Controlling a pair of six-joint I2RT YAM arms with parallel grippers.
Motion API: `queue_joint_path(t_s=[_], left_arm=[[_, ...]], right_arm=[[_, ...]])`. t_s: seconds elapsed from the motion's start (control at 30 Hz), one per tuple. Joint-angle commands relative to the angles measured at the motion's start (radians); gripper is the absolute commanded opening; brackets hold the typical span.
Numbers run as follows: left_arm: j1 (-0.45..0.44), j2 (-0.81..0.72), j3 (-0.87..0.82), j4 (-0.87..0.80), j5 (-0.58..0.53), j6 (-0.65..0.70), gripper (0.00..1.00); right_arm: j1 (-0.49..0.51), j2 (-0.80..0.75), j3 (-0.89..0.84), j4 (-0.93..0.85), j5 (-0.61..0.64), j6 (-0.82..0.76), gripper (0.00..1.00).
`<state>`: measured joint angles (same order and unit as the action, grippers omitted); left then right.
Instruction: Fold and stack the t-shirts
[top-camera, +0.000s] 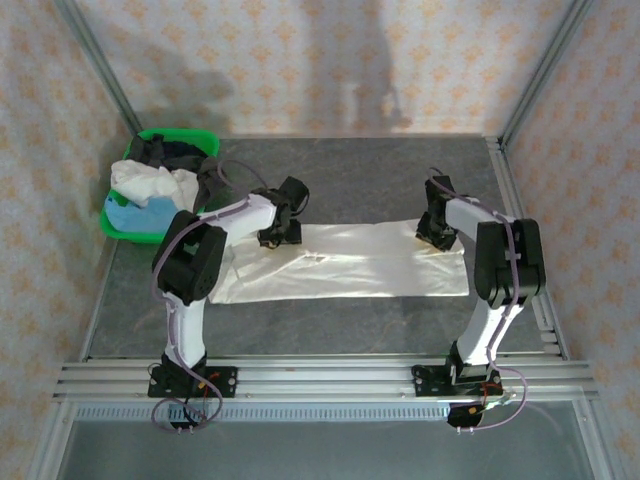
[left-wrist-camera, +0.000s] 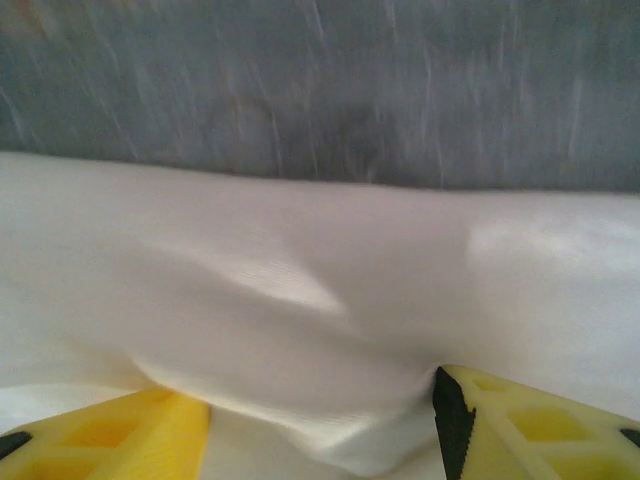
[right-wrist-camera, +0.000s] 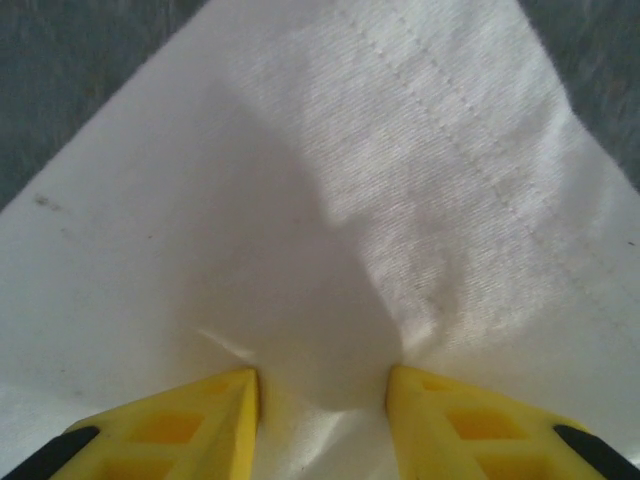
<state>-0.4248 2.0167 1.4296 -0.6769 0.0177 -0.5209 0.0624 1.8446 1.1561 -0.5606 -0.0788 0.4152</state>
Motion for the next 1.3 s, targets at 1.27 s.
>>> queue_joint_path(t_s=[1.27], left_arm=[[-0.187,-0.37,-0.253,0.013,0.074,-0.028,0.57]], right_arm=[[0.042,-0.232,-0.237,0.016,0.036,0.006,0.41]])
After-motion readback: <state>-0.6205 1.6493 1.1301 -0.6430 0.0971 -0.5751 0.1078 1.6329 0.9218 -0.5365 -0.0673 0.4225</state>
